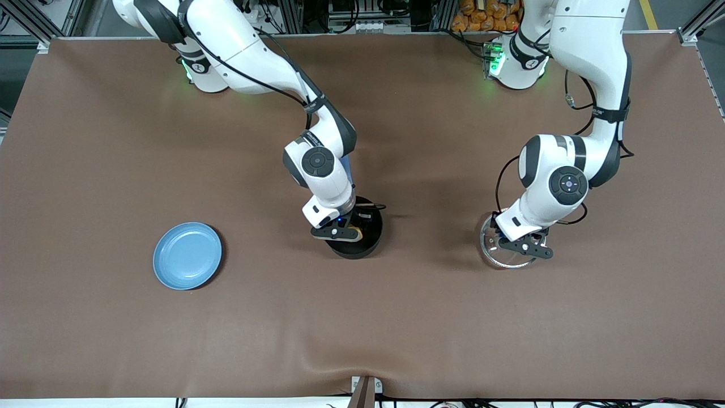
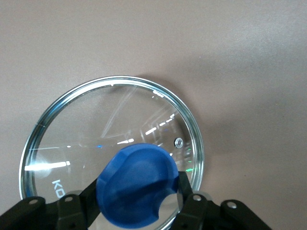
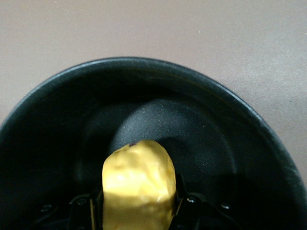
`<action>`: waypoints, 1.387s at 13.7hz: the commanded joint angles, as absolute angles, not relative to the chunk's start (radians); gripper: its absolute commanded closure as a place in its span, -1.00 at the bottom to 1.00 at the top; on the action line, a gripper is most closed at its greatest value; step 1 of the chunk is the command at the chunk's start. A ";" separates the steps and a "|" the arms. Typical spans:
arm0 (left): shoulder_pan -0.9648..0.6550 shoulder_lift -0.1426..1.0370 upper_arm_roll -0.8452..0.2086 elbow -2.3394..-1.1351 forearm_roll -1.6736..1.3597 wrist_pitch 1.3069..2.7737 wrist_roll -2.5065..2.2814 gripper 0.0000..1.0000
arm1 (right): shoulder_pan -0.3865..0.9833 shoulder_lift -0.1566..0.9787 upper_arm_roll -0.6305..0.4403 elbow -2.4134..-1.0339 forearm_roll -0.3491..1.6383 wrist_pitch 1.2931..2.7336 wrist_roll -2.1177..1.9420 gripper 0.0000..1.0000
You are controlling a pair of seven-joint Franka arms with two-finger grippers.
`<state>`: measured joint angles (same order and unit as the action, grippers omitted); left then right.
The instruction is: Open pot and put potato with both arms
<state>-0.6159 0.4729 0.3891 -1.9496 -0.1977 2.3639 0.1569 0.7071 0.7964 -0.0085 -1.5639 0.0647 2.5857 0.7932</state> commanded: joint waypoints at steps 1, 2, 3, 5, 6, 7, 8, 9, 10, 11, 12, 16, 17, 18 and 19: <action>-0.604 0.463 0.383 -1.936 -0.179 2.372 0.170 -1.00 | 0.719 0.804 -0.025 -1.534 0.057 2.574 0.808 -1.00; -0.604 0.463 0.383 -1.934 -0.176 2.372 0.170 -1.00 | 0.713 0.790 -0.028 -1.532 0.054 2.568 0.804 -1.00; -0.604 0.463 0.383 -1.930 -0.176 2.372 0.170 -1.00 | 0.707 0.776 -0.028 -1.532 0.043 2.557 0.802 -1.00; -0.604 0.457 0.385 -1.924 -0.173 2.370 0.179 -1.00 | 0.707 0.718 -0.052 -1.531 0.040 2.479 0.802 -1.00; -0.606 0.450 0.385 -1.908 -0.173 2.365 0.184 -1.00 | 0.710 0.681 -0.066 -1.525 0.038 2.424 0.802 -1.00; -0.604 0.428 0.387 -1.889 -0.172 2.341 0.186 -1.00 | 0.706 0.631 -0.081 -1.517 0.031 2.355 0.798 -1.00; -0.604 0.407 0.387 -1.867 -0.172 2.291 0.186 -1.00 | 0.704 0.580 -0.107 -1.513 0.006 2.289 0.784 -1.00; -0.604 0.384 0.388 -1.841 -0.172 2.242 0.186 -1.00 | 0.703 0.537 -0.139 -1.505 -0.006 2.228 0.761 -1.00; -0.603 0.362 0.390 -1.812 -0.172 2.186 0.186 -1.00 | 0.703 0.494 -0.175 -1.503 -0.006 2.173 0.734 -1.00; -0.597 0.341 0.390 -1.777 -0.172 2.133 0.184 -1.00 | 0.703 0.451 -0.211 -1.503 -0.005 2.131 0.710 -1.00; -0.595 0.322 0.390 -1.734 -0.169 2.071 0.184 -1.00 | 0.703 0.422 -0.248 -1.503 -0.005 2.090 0.689 -1.00; -0.566 0.301 0.390 -1.481 -0.166 1.763 0.167 -1.00 | 0.703 0.316 -0.415 -1.505 0.009 1.918 0.367 -1.00; -0.565 0.292 0.390 -1.444 -0.166 1.715 0.150 -1.00 | 0.701 0.292 -0.457 -1.508 0.014 1.893 0.312 -1.00; -0.560 0.263 0.390 -1.434 -0.164 1.688 0.132 -1.00 | 0.683 0.261 -0.477 -1.514 0.017 1.876 0.270 -1.00; -0.539 0.227 0.377 -1.434 -0.161 1.669 0.126 -1.00 | 0.645 0.236 -0.477 -1.516 0.035 1.844 0.215 -1.00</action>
